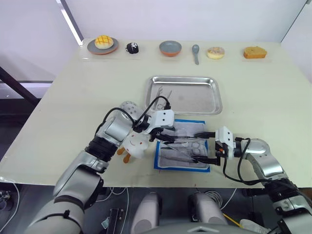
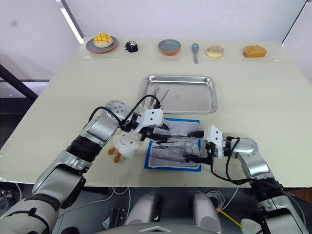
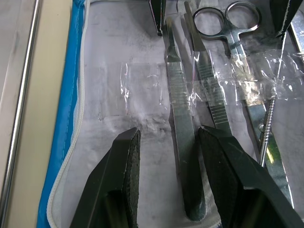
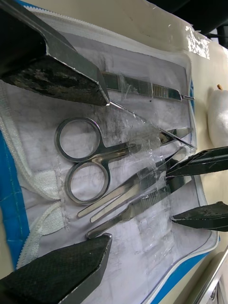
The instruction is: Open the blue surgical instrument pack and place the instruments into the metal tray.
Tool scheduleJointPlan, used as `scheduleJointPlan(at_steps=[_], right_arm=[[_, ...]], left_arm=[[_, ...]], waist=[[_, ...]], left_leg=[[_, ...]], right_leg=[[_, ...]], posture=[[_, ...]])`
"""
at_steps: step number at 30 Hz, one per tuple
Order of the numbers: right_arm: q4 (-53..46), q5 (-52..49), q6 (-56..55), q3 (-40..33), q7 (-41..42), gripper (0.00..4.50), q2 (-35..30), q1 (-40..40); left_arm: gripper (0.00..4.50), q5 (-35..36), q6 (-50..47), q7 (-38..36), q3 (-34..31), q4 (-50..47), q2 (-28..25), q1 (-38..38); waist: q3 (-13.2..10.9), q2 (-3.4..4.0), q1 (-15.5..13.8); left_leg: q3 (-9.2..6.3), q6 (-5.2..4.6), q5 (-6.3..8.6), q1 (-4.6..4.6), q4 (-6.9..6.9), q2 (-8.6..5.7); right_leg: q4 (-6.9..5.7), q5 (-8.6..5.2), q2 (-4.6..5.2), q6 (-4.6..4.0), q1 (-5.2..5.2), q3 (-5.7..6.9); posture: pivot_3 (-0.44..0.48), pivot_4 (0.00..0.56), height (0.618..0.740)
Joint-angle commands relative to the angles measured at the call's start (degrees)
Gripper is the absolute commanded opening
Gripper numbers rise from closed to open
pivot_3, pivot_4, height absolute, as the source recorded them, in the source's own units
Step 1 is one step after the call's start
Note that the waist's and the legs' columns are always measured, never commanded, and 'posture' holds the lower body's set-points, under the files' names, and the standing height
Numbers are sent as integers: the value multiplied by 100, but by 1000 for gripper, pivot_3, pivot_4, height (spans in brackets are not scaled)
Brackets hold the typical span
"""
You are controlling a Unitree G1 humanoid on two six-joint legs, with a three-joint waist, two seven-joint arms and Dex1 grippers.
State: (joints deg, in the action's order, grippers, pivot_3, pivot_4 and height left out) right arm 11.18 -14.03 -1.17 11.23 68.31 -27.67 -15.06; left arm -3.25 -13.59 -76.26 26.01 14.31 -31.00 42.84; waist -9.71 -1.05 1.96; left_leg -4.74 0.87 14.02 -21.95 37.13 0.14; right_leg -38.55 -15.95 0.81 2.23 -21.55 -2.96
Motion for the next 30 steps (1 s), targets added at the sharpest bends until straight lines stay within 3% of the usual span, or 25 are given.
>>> scheduleJointPlan(at_steps=[1,3,30], right_arm=[[157,129,285,113,-22,4500,-94,226],[120,125,306,117,-30,4500,-96,247],[231,306,354,390,-205,4500,15,155]], left_arm=[[782,-82,14,-108,122,-58,7,34],[85,-94,5,-121,126,-71,3,28],[85,-510,-894,-563,438,-679,-225,673]], waist=[[0,0,1],[0,0,2],[0,0,31]], left_leg=[[0,0,0,0,0,0],[-1,0,0,0,0,0],[-2,0,0,0,-1,-1]], right_leg=[[0,0,0,0,0,0],[0,0,0,0,0,1],[-3,-10,-5,15,-1,1]], posture=[[0,150,740],[0,150,740],[0,150,740]])
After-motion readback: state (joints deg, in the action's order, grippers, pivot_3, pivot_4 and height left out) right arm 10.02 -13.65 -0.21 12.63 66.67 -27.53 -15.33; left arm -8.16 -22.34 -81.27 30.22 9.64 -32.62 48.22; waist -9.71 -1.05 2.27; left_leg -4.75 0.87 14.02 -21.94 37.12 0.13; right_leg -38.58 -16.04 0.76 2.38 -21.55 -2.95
